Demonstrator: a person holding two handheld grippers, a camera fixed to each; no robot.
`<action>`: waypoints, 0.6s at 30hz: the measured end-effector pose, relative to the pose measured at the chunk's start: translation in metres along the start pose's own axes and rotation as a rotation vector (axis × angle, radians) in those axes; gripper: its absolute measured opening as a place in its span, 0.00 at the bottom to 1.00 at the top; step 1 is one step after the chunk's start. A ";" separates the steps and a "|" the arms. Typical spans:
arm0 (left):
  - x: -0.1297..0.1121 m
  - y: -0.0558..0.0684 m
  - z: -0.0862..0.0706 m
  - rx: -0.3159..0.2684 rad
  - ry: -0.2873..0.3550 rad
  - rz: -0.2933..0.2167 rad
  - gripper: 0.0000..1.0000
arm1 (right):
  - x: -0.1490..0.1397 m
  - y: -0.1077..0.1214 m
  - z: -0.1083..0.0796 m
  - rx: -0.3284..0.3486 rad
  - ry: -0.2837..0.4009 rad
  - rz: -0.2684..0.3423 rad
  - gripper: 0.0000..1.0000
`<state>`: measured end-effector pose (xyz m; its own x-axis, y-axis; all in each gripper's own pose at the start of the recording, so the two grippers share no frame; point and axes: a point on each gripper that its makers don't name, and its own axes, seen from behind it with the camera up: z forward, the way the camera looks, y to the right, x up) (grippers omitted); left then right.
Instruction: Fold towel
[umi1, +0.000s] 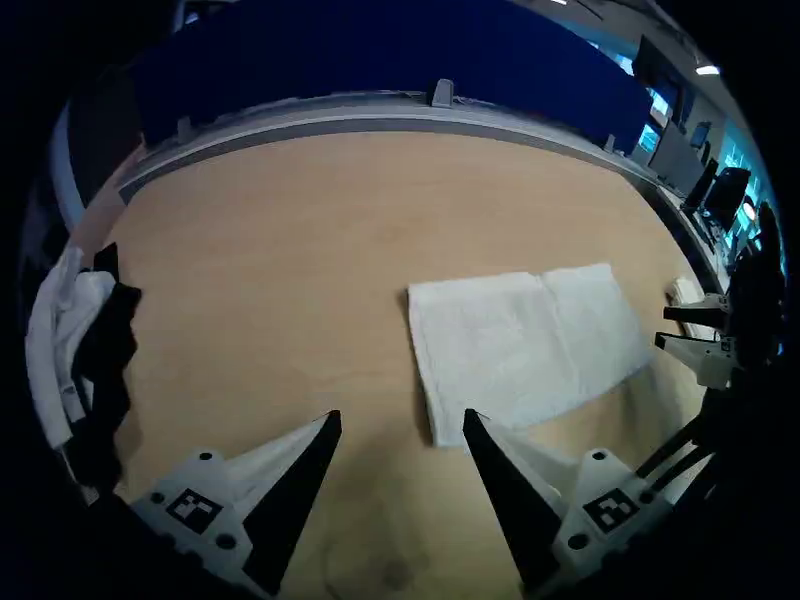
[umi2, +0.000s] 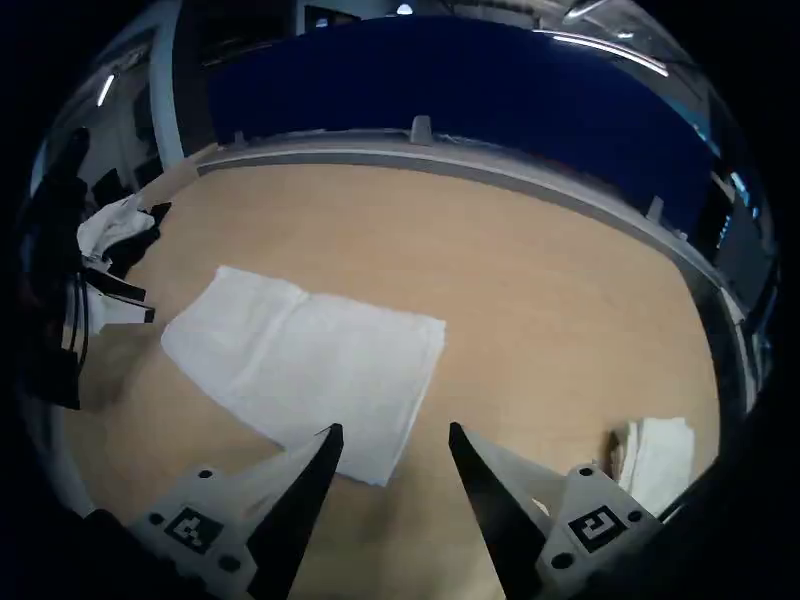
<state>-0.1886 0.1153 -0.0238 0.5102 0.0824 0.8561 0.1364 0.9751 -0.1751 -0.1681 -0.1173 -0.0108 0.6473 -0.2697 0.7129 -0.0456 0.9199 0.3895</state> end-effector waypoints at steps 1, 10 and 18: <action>-0.006 0.000 -0.002 0.002 -0.004 -0.004 0.90 | -0.004 -0.001 -0.002 0.002 -0.004 0.001 0.82; -0.048 0.000 -0.022 0.012 -0.034 -0.052 0.90 | -0.025 -0.009 0.001 0.040 -0.029 0.000 0.72; -0.074 0.002 -0.055 0.012 -0.034 -0.121 0.91 | -0.038 -0.014 0.011 0.067 -0.056 0.001 0.46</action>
<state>-0.1792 0.0999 -0.1146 0.4614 -0.0292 0.8867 0.1852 0.9806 -0.0641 -0.2002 -0.1228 -0.0366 0.6041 -0.2859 0.7439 -0.0980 0.8997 0.4254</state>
